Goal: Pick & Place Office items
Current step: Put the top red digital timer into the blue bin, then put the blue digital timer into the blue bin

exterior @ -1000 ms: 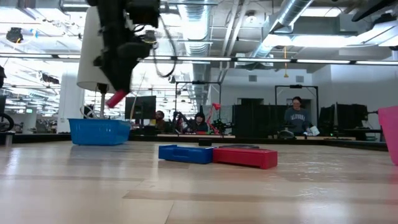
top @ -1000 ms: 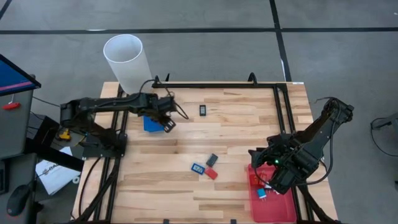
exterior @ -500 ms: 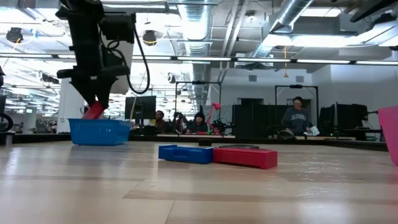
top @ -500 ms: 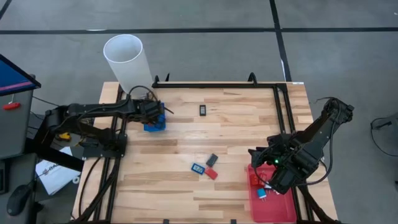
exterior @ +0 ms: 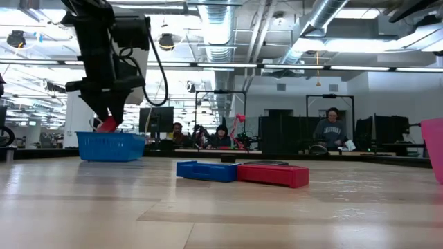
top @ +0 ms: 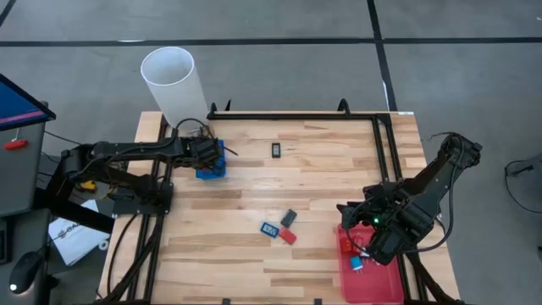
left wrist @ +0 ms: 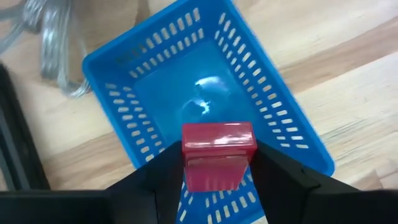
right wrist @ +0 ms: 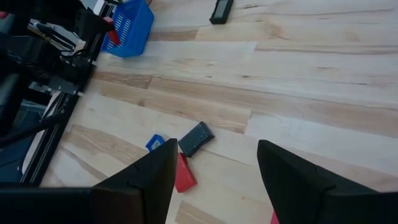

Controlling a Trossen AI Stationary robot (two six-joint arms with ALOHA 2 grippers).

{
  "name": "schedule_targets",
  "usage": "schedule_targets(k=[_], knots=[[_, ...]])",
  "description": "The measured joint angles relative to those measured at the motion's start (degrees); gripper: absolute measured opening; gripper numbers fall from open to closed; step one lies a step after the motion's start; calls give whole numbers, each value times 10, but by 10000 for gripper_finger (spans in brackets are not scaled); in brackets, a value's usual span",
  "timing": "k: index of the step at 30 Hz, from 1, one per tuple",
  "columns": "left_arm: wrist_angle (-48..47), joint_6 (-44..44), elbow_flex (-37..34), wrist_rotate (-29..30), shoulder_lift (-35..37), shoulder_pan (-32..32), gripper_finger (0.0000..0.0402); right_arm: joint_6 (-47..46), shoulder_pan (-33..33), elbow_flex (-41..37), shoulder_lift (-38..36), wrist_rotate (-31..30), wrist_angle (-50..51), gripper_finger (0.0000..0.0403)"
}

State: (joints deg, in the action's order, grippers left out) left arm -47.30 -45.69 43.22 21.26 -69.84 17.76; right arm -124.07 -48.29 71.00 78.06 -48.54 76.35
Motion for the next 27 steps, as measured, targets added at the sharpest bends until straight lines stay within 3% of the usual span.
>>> schedule_targets(k=[7, 14, 17, 22, 27], knots=[[7, 8, 0, 0, 1, 0, 210, 0, 0, 0, 0, 0, -1, 214], [18, 92, 0, -6, 36, -5, 256, 0, 0, 0, 0, 0, -1, 214], [53, 143, 0, -55, 68, -18, 266, 0, 0, 0, 0, 0, -1, 214], [169, 227, 0, -191, 112, -64, 263, 1, 7, 0, 0, 0, 1, 214], [271, 309, 1, -208, 112, -152, 252, 2, 9, 0, 0, 0, 7, 214]])
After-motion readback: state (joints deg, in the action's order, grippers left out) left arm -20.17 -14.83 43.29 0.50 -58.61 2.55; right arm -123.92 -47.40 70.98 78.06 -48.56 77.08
